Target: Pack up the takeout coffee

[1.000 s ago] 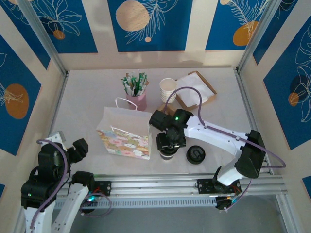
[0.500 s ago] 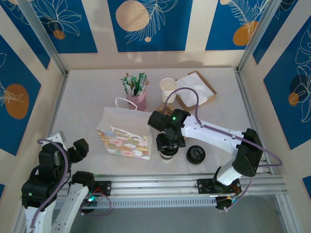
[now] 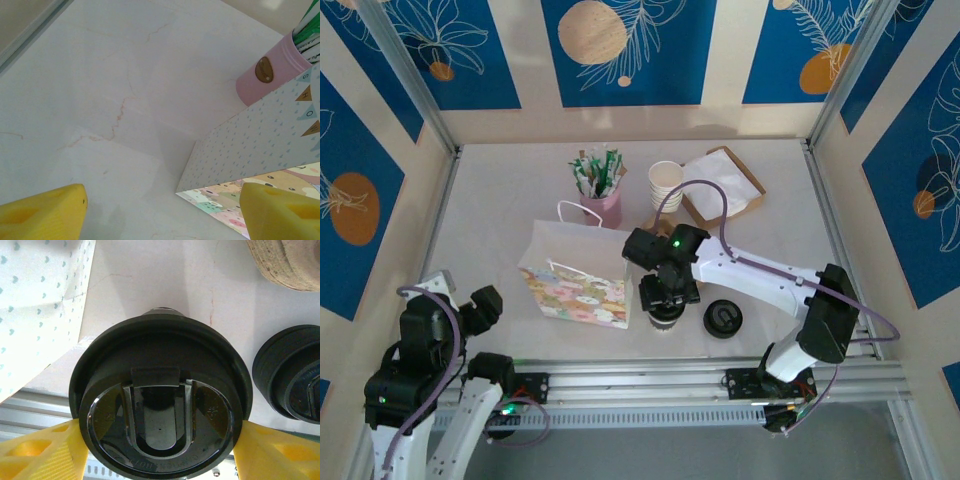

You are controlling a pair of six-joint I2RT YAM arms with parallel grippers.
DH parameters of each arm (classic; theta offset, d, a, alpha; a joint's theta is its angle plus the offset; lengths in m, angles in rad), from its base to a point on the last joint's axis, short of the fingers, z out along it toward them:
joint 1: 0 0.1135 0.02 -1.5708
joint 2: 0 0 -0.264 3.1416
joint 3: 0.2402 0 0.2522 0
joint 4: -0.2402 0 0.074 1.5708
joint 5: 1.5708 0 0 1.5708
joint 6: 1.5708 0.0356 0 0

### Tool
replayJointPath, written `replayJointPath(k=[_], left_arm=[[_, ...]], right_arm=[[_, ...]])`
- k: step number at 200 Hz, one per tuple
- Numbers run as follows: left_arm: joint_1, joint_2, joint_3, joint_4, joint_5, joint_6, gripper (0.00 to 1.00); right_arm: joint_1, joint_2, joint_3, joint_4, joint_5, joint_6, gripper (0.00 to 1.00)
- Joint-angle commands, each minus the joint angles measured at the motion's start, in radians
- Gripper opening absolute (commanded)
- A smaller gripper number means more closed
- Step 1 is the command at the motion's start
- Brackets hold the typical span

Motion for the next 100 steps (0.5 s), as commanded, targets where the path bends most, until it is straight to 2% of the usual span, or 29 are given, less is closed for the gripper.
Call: replayJointPath(k=[1, 100], left_arm=[[-0.006, -0.009, -0.009, -0.002, -0.015, 0.007, 0.8], [-0.005, -0.009, -0.01, -0.002, -0.015, 0.008, 0.8]], right_arm=[[0.007, 0.016, 0.01, -0.012, -0.025, -0.008, 0.72], [0.012, 0.044, -0.035, -0.027, -0.018, 0.004, 0.72]])
